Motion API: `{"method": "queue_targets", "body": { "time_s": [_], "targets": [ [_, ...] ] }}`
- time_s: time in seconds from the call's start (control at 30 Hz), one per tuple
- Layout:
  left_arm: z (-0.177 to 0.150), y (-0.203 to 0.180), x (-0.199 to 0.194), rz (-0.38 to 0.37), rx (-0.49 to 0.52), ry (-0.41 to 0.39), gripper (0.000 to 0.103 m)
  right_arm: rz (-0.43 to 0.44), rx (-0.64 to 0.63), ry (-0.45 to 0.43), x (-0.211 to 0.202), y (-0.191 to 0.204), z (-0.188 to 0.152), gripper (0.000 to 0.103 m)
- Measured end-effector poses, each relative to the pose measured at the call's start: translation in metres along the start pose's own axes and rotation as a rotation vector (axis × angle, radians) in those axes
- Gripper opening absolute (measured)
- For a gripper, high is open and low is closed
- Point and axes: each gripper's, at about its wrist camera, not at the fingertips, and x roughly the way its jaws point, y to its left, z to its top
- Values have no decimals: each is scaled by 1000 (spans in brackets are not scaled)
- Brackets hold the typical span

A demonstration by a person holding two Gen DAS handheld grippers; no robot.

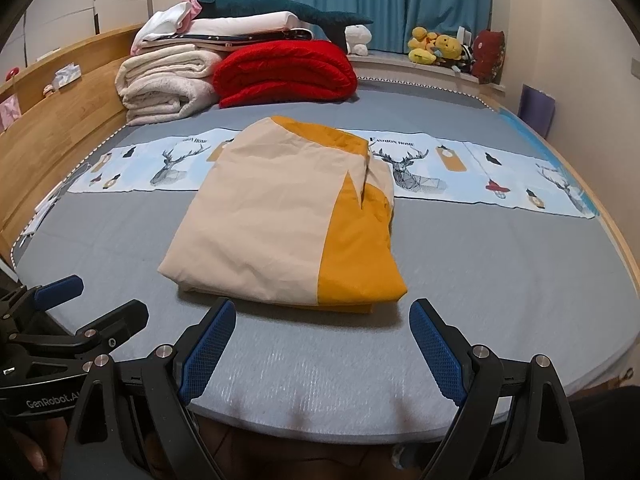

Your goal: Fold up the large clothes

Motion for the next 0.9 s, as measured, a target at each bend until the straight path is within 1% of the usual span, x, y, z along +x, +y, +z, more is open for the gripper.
{"method": "queue_targets", "body": {
  "time_s": [0.9],
  "targets": [
    [2, -1, 0, -7, -2, 1, 100, 1, -2, -2, 0, -1, 0, 89]
  ]
}}
